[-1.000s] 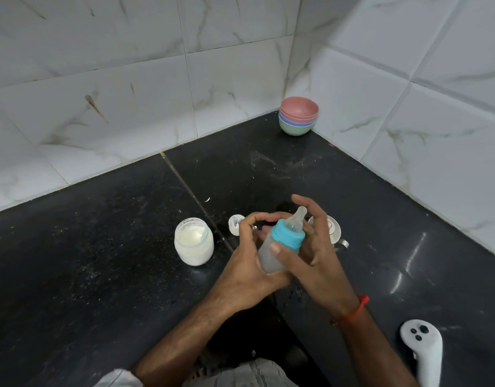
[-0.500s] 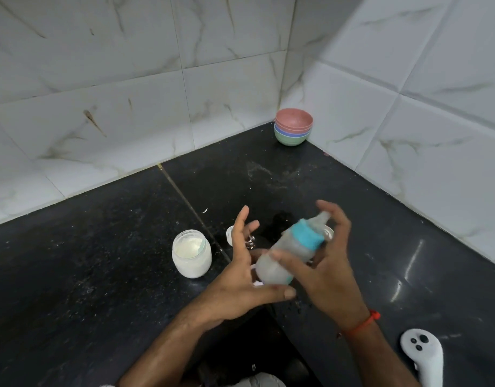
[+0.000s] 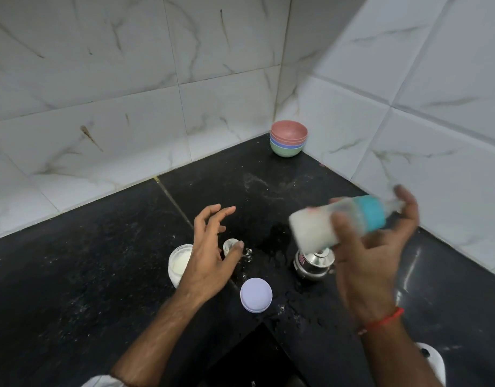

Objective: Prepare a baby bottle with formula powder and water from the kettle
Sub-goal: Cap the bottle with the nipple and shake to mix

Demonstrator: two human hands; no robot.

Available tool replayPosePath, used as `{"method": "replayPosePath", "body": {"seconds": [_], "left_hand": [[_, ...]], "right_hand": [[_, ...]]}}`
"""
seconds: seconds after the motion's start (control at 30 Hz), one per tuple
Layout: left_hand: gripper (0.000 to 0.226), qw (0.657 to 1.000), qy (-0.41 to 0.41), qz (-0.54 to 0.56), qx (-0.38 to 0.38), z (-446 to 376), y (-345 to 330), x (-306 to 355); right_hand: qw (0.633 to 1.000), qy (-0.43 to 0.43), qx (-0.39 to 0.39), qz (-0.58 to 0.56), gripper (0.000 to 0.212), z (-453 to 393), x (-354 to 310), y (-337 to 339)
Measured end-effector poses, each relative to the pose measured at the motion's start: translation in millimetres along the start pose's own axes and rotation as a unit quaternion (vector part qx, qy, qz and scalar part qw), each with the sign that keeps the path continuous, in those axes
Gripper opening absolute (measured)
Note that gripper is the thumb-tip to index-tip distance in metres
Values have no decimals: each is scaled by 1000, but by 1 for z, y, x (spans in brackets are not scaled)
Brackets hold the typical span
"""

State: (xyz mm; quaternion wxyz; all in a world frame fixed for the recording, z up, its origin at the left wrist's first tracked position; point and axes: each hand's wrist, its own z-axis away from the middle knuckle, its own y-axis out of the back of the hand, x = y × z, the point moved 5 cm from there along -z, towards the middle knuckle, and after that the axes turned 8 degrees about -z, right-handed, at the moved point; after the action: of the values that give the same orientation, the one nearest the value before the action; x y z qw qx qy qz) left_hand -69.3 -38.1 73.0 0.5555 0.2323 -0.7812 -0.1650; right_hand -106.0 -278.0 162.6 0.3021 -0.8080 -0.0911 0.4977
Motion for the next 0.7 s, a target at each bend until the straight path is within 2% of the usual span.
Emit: {"method": "replayPosePath", "body": {"seconds": [0.07, 0.1, 0.17, 0.2, 0.23, 0.27, 0.33, 0.37, 0.4, 0.43, 0.5, 0.53, 0.57, 0.67, 0.7], "left_hand": [[72, 1000, 19, 7, 4, 2, -2, -4], [70, 1000, 26, 12, 5, 3, -3, -5], [67, 1000, 26, 12, 7, 4, -5, -4], [66, 1000, 21, 9, 5, 4, -6, -3], [65, 1000, 18, 8, 3, 3, -6, -3], [65, 1000, 18, 9, 3, 3, -6, -3], [65, 1000, 27, 15, 7, 2, -3, -3], [65, 999, 30, 16, 9, 1, -2, -3], [65, 999, 32, 17, 9, 1, -2, -4], [64, 999, 30, 19, 8, 0, -2, -4], [64, 1000, 23, 21, 3, 0, -4, -3], [65, 1000, 21, 23, -1, 0, -5, -2], [66, 999, 22, 30, -2, 0, -6, -1], [65, 998, 35, 54, 6, 0, -6, 0], [66, 998, 34, 55, 4, 0, -7, 0]], "right_hand": [[995, 26, 85, -44, 97, -10, 0, 11], [996, 9, 88, -19, 95, -8, 8, 11], [994, -92, -18, 61, 89, 9, 32, 0], [986, -137, -75, 66, 88, 19, 38, -9], [983, -147, -99, 48, 88, 22, 38, -12], [989, -126, -78, 8, 88, 16, 33, -11], [990, -65, 61, -111, 80, -6, 17, 2], [982, -38, 117, -142, 76, -12, 14, 6], [980, -35, 137, -143, 76, -11, 17, 9], [982, -64, 117, -132, 80, -5, 24, 4], [984, -157, -12, -88, 91, 18, 41, -16], [979, -181, -46, -77, 91, 26, 44, -22], [979, -181, -38, -86, 90, 26, 46, -20], [970, -142, 106, -167, 78, 11, 39, -4], [968, -148, 107, -169, 77, 13, 42, -4]]}}
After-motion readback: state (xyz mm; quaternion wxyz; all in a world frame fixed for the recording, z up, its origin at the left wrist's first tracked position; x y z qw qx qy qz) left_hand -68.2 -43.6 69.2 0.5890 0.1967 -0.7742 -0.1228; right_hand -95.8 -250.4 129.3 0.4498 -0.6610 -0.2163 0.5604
